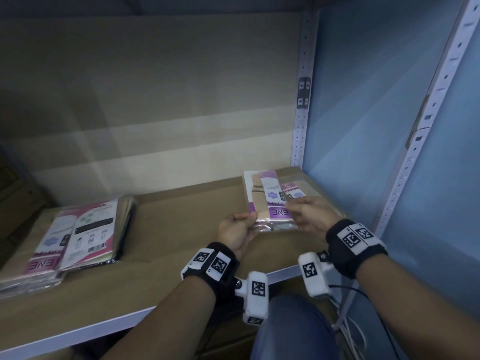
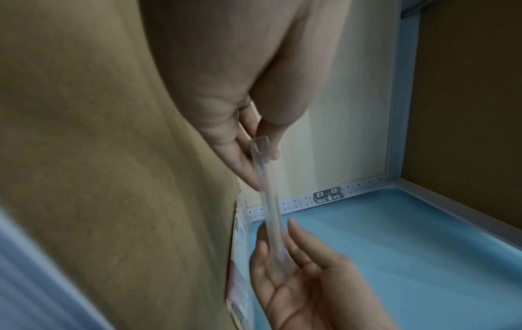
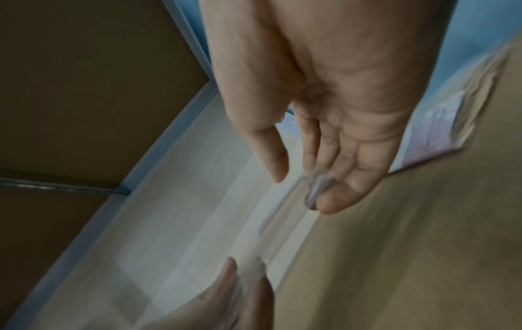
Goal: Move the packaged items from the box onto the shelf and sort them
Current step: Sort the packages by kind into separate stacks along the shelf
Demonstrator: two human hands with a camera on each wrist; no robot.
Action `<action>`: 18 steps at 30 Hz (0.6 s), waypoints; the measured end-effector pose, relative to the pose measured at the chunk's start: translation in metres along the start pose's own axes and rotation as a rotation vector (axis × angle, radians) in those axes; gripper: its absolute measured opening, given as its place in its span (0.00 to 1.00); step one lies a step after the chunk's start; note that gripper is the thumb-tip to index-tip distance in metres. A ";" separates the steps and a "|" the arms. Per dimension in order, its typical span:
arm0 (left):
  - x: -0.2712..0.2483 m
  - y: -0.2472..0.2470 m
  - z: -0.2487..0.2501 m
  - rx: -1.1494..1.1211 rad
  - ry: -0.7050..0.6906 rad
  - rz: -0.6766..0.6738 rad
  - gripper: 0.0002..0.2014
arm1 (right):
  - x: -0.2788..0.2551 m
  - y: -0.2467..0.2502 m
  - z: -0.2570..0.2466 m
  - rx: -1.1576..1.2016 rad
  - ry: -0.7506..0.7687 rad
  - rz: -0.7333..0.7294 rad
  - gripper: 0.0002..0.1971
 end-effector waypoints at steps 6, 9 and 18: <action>-0.001 0.009 0.004 0.096 0.063 -0.050 0.15 | -0.005 -0.004 -0.006 0.107 0.026 0.008 0.14; -0.002 0.033 0.038 0.323 -0.187 0.249 0.10 | -0.007 0.009 -0.014 -0.071 0.065 0.022 0.14; -0.009 0.058 0.081 0.749 -0.191 0.252 0.16 | -0.016 0.010 -0.027 -0.545 0.128 -0.331 0.17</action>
Point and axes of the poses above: each hand's wrist, its own x-axis towards the middle knuckle, its own y-axis out of the back of the hand, z = x × y, the point moved 7 cm from there along x, towards the middle knuckle, and after that the axes turned 12 degrees about y, right-handed, at the moved point
